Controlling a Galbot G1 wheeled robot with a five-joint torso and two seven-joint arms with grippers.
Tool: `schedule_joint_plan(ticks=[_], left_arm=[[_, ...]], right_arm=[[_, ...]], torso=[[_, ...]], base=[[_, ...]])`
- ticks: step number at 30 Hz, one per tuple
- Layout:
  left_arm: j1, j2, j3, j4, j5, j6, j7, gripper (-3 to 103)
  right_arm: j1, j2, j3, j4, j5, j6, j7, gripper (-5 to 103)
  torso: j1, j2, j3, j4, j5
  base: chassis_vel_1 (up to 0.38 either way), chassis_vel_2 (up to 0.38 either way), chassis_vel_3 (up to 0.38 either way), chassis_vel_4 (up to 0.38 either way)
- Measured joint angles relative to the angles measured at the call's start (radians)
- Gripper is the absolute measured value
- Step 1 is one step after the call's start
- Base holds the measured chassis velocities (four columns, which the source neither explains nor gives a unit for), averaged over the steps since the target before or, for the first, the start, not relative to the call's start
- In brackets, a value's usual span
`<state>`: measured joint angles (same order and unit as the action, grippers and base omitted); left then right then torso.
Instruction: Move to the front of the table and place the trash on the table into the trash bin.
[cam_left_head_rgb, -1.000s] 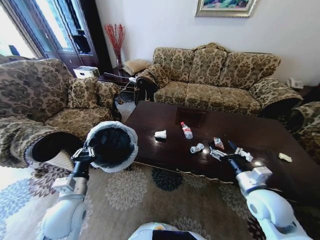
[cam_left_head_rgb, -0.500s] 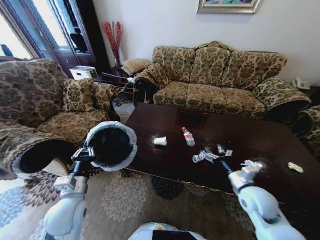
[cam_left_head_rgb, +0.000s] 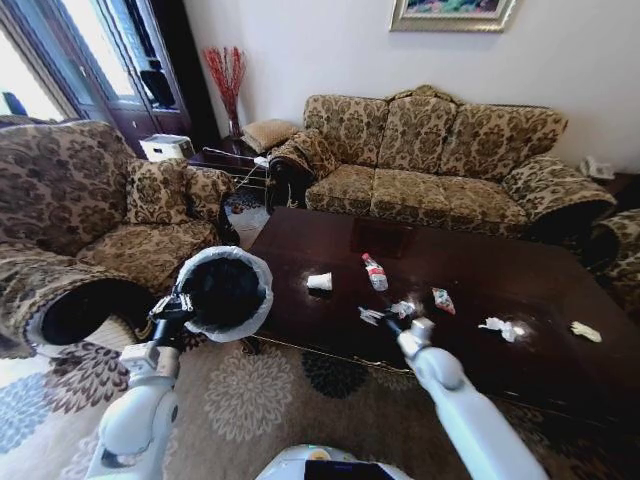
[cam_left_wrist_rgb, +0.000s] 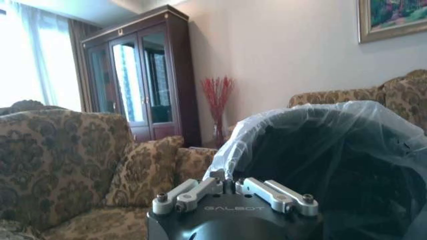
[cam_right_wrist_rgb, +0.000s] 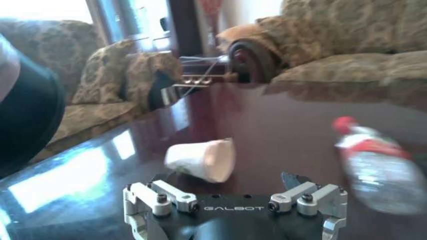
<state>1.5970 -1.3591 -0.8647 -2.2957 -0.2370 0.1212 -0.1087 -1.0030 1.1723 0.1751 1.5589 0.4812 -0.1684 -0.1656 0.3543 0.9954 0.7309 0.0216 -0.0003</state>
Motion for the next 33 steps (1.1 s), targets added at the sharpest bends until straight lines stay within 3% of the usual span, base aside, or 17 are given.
schedule_joint_plan(ticks=[11, 22, 29, 33], left_arm=[[0.006, -0.017, -0.003, -0.002, -0.002, 0.006, -0.002, 3], [0.005, -0.017, -0.008, -0.005, -0.003, 0.007, 0.001, 3], [0.002, -0.017, -0.005, -0.005, -0.003, 0.007, 0.003, 3], [0.005, -0.017, -0.006, -0.007, -0.003, 0.006, 0.003, 3]], right_arm=[[0.273, 0.133, -0.123, -0.303, -0.036, 0.014, -0.042, 100], [0.329, 0.2, -0.143, -0.423, -0.07, 0.012, -0.072, 103], [0.344, 0.231, -0.137, -0.47, -0.087, 0.014, -0.089, 89], [0.341, 0.243, -0.129, -0.477, -0.102, 0.013, -0.093, 68]], torso=[[0.0, 0.0, 0.0, -0.0002, -0.0002], [0.0, 0.0, 0.0, -0.0005, 0.0], [0.0, 0.0, 0.0, -0.0004, 0.0003], [0.0, 0.0, 0.0, -0.0004, 0.0002]], base=[[0.0, 0.0, 0.0, 0.0], [0.0, 0.0, 0.0, 0.0], [0.0, 0.0, 0.0, 0.0], [0.0, 0.0, 0.0, 0.0]])
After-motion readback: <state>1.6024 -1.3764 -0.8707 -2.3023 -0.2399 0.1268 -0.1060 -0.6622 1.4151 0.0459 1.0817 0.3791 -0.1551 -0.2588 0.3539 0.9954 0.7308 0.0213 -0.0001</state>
